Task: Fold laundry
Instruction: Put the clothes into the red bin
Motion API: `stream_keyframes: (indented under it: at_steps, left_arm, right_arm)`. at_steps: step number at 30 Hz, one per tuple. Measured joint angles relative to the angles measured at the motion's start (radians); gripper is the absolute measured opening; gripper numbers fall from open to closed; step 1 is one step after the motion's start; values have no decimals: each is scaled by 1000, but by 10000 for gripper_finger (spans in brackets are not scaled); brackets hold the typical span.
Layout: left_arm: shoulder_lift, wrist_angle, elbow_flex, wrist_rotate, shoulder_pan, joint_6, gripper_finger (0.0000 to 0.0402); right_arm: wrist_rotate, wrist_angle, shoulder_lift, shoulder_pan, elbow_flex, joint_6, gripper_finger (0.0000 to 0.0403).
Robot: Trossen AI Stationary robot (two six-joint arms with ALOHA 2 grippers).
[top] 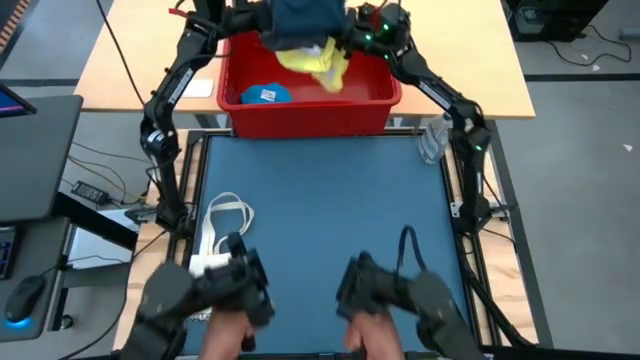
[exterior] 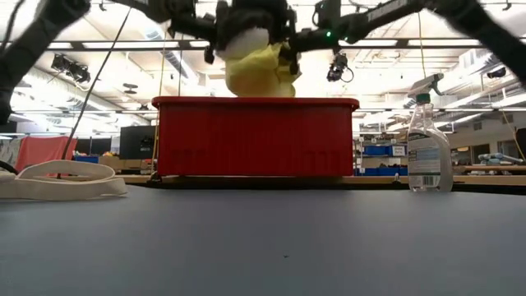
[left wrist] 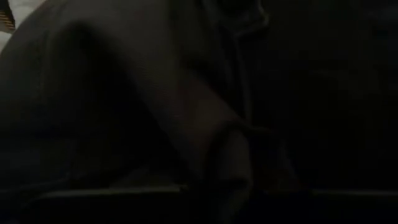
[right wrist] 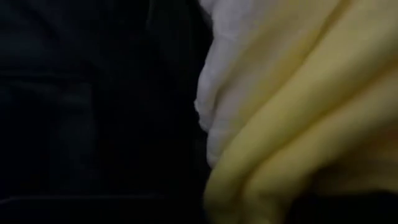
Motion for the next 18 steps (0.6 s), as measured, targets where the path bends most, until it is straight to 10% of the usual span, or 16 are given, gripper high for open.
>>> stream_keyframes:
  at_steps: [10, 18]
  left_arm:
    - [206, -80, -21, 28, 84, 14, 81]
    - [324, -319, -25, 8, 117, 96, 200]
  right_arm:
    - [-114, -186, 300, -91, 200, -74, 128]
    - [-112, -416, 322, -137, 199, 1, 354]
